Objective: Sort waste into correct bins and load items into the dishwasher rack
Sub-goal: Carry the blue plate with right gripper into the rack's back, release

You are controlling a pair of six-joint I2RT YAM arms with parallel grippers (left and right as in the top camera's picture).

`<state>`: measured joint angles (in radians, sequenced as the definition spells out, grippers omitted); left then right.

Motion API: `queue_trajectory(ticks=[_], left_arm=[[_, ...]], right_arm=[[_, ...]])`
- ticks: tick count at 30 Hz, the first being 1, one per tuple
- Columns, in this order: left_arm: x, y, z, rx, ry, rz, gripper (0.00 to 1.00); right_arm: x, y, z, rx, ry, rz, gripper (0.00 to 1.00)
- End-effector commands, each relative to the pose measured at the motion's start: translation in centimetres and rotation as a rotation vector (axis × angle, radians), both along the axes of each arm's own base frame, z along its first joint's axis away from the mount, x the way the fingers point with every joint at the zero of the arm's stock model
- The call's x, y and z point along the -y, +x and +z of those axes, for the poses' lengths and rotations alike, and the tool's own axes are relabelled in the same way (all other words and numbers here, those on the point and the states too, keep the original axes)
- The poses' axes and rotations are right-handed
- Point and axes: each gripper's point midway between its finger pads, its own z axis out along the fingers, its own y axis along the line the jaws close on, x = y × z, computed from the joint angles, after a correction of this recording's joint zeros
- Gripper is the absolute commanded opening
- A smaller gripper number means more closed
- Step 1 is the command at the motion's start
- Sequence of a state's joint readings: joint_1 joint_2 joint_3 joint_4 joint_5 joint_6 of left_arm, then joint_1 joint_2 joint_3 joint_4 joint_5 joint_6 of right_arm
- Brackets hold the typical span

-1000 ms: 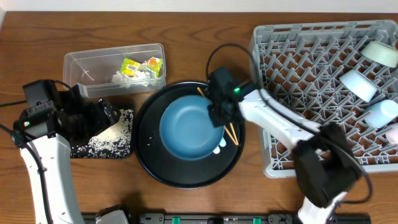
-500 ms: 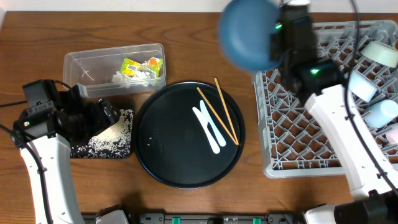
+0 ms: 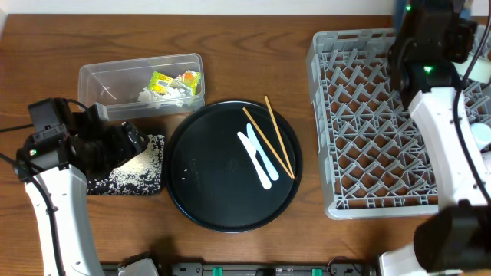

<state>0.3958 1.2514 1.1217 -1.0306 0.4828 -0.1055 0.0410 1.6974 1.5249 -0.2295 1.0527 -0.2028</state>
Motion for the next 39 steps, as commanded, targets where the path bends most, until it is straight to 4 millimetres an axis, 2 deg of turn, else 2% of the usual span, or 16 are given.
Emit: queue_trajectory(ticks=[1, 5, 10, 21, 26, 28, 31, 35, 37, 39], left_arm=[[-0.4, 0.3, 0.6, 0.008, 0.010, 0.012, 0.83], [-0.4, 0.3, 0.6, 0.008, 0.010, 0.012, 0.83], [-0.3, 0.2, 0.5, 0.003, 0.008, 0.012, 0.83], [-0.3, 0.2, 0.5, 0.004, 0.008, 0.012, 0.83], [-0.3, 0.2, 0.5, 0.004, 0.009, 0.012, 0.83], [-0.3, 0.2, 0.5, 0.004, 0.009, 0.012, 0.83], [-0.3, 0.2, 0.5, 0.004, 0.009, 0.012, 0.83], [-0.3, 0.2, 0.5, 0.005, 0.009, 0.012, 0.83], [-0.3, 0.2, 0.5, 0.005, 0.009, 0.012, 0.83], [-0.3, 0.2, 0.5, 0.004, 0.009, 0.012, 0.83]], right_arm=[[3.1, -1.2, -1.2, -0.126, -0.112, -0.173, 0.01], [4.3, -0.7, -3.5, -0.196, -0.142, -0.228, 0.01], [4.1, 0.2, -5.9, -0.256, -0.148, -0.218, 0.01], [1.1, 1.9, -9.2, -0.348, -0.121, -0.087, 0.01], [-1.0, 2.1, -11.7, -0.388, -0.043, 0.004, 0.02], [-1.5, 1.9, -12.6, -0.405, -0.010, 0.024, 0.10], [-2.8, 1.5, -14.3, -0.472, 0.040, 0.081, 0.34], [-4.6, 0.9, -16.2, -0.512, 0.126, 0.133, 0.59], [-5.7, 0.6, -17.1, -0.507, 0.185, 0.151, 0.70], [-6.8, 0.4, -17.9, -0.508, 0.243, 0.173, 0.75]])
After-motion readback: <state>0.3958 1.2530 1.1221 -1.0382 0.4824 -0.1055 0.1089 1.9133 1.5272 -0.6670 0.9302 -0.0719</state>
